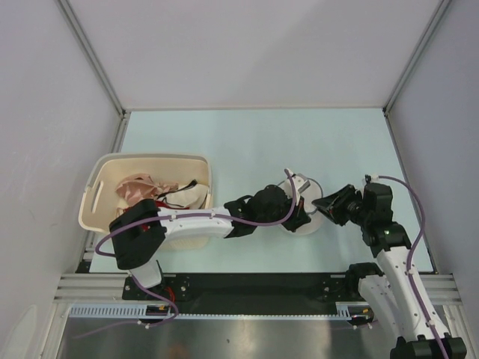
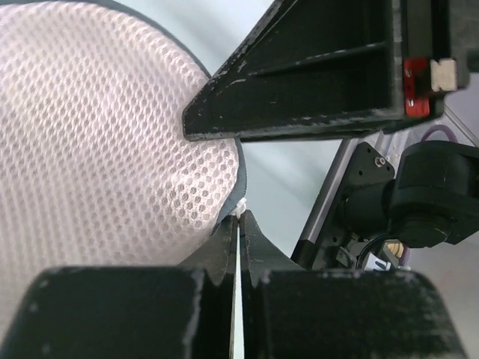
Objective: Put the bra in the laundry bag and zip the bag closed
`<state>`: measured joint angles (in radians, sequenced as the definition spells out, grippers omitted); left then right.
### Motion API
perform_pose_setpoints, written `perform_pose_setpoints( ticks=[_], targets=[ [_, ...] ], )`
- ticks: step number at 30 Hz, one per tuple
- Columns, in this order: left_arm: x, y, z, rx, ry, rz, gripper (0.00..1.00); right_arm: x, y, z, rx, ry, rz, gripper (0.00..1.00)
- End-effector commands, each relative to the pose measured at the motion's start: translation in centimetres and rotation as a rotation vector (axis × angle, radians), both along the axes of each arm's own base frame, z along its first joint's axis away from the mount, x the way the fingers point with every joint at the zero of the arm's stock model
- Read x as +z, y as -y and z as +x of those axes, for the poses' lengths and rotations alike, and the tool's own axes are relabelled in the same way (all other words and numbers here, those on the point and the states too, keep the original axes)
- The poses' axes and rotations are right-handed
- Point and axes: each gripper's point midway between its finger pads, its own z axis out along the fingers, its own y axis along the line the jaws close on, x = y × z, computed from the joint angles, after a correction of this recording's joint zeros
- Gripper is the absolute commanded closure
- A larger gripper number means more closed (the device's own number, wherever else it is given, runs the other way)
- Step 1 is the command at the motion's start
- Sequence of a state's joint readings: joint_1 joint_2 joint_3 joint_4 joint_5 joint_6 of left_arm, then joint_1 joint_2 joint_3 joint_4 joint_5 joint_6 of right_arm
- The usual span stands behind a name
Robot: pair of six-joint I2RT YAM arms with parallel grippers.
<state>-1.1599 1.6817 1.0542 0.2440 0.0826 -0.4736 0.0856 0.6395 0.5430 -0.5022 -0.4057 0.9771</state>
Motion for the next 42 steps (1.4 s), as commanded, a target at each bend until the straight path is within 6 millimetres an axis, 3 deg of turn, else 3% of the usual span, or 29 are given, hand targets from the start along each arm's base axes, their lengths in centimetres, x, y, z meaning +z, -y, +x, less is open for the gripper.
perform_pose_setpoints(
  ticks=[1, 3, 5, 10, 14, 16, 18, 21, 22, 23, 24, 25, 27, 28, 29, 31, 32, 33, 35, 37, 38, 39, 42],
  targets=[
    [-0.2, -1.2, 0.3, 0.041, 0.0, 0.023, 1.0, 0.9, -0.4, 1.8, 0.038, 0.055, 0.043, 0.79],
    [-1.0, -3.0, 0.7, 0.077, -0.002, 0.073, 1.0, 0.8, -0.5, 2.2, 0.063, 0.06, 0.043, 0.94],
    [-1.8, -5.4, 1.6, 0.137, -0.001, 0.119, 1.0, 0.8, -0.2, 2.6, 0.081, 0.074, 0.037, 1.0],
    [-3.9, -11.8, 3.6, 0.268, -0.007, 0.25, 1.0, 0.7, -0.8, 3.5, 0.172, 0.091, 0.076, 1.0],
    [-3.1, -15.2, 5.0, 0.353, 0.054, 0.327, 1.0, 0.4, -1.4, 4.0, 0.245, 0.107, 0.092, 1.0],
    [-2.2, -16.3, 5.7, 0.404, 0.077, 0.359, 1.0, 0.1, -1.7, 4.3, 0.281, 0.1, 0.101, 1.0],
    [-2.6, -18.1, 6.2, 0.449, 0.081, 0.447, 1.0, 0.4, -1.7, 4.7, 0.304, 0.113, 0.085, 1.0],
    [-1.1, -18.6, 6.1, 0.435, 0.102, 0.471, 0.96, 1.4, -1.3, 5.7, 0.316, 0.163, 0.01, 0.98],
    [0.0, -18.7, 6.0, 0.437, 0.11, 0.445, 0.9, 1.0, -1.2, 5.3, 0.328, 0.131, -0.029, 0.73],
    [0.7, -18.9, 5.9, 0.439, 0.116, 0.428, 0.8, 0.7, -0.7, 5.6, 0.314, 0.121, -0.1, 0.64],
    [1.4, -18.9, 5.8, 0.438, 0.122, 0.409, 0.6, 2.0, -0.7, 6.0, 0.353, 0.169, -0.181, 0.56],
    [1.9, -19.0, 5.6, 0.434, 0.124, 0.39, 0.55, 1.4, -0.4, 5.3, 0.358, 0.114, -0.219, 0.37],
    [4.6, -19.4, 5.1, 0.451, 0.136, 0.296, 0.42, 1.7, 0.6, 5.3, 0.317, 0.124, -0.346, 0.22],
    [5.7, -19.0, 4.5, 0.426, 0.137, 0.229, 0.24, 2.1, 1.0, 5.0, 0.3, 0.118, -0.384, 0.08],
    [7.9, -19.2, 3.8, 0.405, 0.159, 0.145, 0.18, 2.6, 2.1, 5.1, 0.241, 0.125, -0.451, 0.01],
    [10.4, -18.4, 2.6, 0.341, 0.186, 0.001, 0.07, 2.9, 2.3, 4.2, 0.234, 0.119, -0.51, 0.0],
    [11.6, -17.6, 1.0, 0.25, 0.188, -0.072, 0.04, 3.2, 2.9, 4.1, 0.202, 0.127, -0.547, 0.0],
    [14.1, -18.0, -0.1, 0.218, 0.222, -0.172, 0.0, 3.2, 2.7, 3.6, 0.208, 0.124, -0.556, 0.0],
    [16.5, -17.1, -3.1, 0.061, 0.243, -0.341, 0.0, 3.7, 1.5, 2.8, 0.238, 0.157, -0.551, 0.0],
    [18.6, -17.6, -5.3, -0.023, 0.292, -0.482, 0.0, 5.8, -0.3, 1.8, 0.276, 0.272, -0.506, 0.0],
    [19.0, -17.8, -6.2, -0.058, 0.285, -0.528, 0.0, 5.8, -1.1, 1.2, 0.294, 0.302, -0.473, 0.0],
    [19.2, -17.9, -7.6, -0.126, 0.291, -0.567, 0.0, 8.7, -1.8, 0.7, 0.279, 0.451, -0.417, 0.0],
    [19.4, -19.5, -10.6, -0.211, 0.31, -0.713, 0.0, 10.6, -4.7, -1.9, 0.368, 0.634, -0.215, 0.0]
  ],
)
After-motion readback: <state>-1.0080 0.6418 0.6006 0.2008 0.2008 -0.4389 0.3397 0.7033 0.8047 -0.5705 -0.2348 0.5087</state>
